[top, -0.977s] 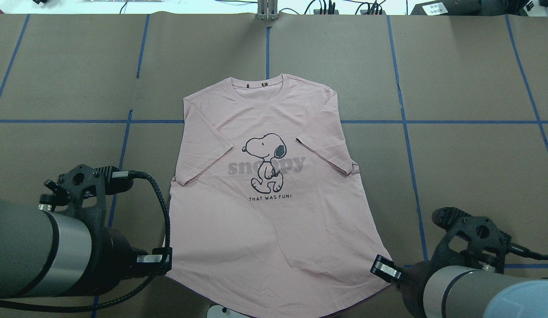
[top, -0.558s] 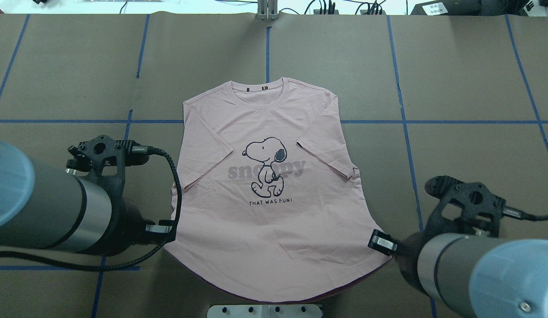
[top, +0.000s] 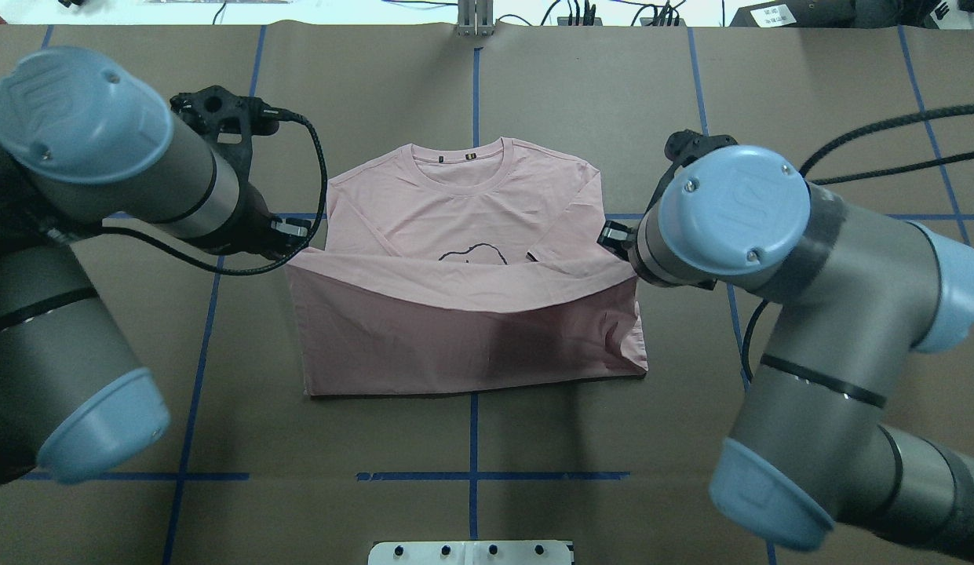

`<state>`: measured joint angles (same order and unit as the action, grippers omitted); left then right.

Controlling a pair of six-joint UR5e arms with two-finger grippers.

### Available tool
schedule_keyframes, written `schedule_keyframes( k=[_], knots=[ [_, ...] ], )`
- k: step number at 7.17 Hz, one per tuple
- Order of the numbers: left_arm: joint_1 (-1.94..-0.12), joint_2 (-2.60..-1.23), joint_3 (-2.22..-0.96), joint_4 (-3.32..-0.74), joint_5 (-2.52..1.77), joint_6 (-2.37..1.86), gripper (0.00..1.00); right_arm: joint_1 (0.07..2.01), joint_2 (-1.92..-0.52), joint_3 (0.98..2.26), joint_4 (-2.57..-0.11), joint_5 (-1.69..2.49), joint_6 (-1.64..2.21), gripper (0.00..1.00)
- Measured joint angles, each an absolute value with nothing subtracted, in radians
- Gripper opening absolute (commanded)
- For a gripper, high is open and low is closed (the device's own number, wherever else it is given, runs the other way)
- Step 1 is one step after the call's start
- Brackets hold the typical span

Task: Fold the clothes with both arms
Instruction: 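Lift the hem with both grippers and fold it toward the collar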

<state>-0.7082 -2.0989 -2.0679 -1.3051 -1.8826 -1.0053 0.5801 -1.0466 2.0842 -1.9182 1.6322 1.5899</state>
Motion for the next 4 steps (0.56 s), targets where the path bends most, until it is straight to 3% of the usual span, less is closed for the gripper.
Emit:
schedule_keyframes(
  k=[3,4],
  knots=[
    [-0.796,-2.140,-1.820,-1.501,-1.870,-0.938,0.00,0.690,-0.976,1.801,-1.719,1.641,1.515,0.00],
    [-0.810,-2.161,-1.724,-1.572,-1.861,-0.932,0.26,0.708,-0.919,1.673,-1.650,1.641,1.507,0.00]
  ],
)
